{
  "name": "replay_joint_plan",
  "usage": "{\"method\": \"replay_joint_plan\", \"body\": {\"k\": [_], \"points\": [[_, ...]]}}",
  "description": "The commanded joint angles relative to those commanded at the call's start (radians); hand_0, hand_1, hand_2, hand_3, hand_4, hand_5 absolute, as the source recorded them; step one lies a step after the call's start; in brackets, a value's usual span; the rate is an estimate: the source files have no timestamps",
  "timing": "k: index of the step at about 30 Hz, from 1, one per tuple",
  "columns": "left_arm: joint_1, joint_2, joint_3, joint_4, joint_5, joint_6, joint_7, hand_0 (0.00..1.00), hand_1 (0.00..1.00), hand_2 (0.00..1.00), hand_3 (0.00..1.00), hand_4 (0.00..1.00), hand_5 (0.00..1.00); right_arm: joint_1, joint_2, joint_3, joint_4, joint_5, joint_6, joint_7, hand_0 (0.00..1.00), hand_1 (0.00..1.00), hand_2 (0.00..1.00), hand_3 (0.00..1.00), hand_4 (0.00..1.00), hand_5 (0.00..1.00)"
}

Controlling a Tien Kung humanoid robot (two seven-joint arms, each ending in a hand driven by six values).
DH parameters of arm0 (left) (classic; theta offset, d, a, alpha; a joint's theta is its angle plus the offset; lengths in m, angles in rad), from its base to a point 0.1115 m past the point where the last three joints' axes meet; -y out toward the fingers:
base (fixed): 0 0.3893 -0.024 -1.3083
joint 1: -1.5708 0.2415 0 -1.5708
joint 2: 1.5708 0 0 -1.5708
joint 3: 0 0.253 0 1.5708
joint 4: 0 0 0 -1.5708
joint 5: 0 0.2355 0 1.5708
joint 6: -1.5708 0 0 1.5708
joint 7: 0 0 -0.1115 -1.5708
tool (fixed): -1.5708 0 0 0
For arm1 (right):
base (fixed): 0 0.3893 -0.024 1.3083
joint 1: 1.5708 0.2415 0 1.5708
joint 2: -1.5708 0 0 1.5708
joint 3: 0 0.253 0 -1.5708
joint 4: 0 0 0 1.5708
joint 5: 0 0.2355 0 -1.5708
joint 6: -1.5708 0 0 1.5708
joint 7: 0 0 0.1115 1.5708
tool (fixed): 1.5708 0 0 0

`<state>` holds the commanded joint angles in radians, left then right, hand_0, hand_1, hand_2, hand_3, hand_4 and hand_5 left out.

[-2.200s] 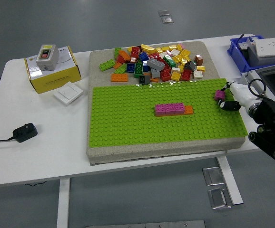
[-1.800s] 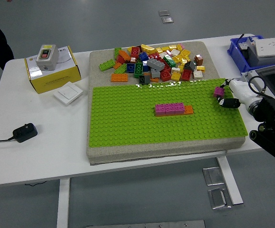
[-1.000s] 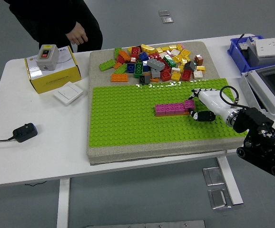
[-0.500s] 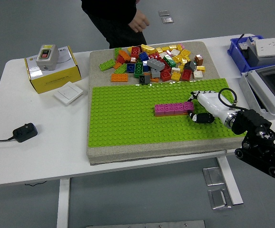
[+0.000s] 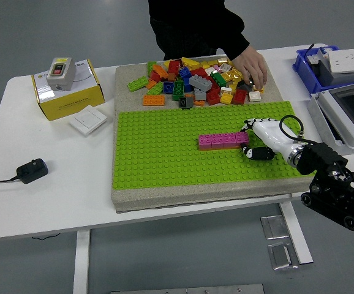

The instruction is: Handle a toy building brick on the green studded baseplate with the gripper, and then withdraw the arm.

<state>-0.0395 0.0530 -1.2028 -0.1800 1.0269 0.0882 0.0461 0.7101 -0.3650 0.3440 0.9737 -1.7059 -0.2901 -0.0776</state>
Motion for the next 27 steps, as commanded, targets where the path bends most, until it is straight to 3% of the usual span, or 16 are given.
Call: {"method": "replay_joint_plan", "body": {"k": [27], "points": [[-0.004, 0.001, 0.002, 0.0, -0.001, 0.0, -0.001, 0.667, 0.666, 0.663, 0.66, 0.351, 0.66, 0.005, 0.006, -0.013, -0.01, 0.003, -0.003, 0.002, 0.894, 0.899, 0.924, 0.688, 0.482, 0.399]]}}
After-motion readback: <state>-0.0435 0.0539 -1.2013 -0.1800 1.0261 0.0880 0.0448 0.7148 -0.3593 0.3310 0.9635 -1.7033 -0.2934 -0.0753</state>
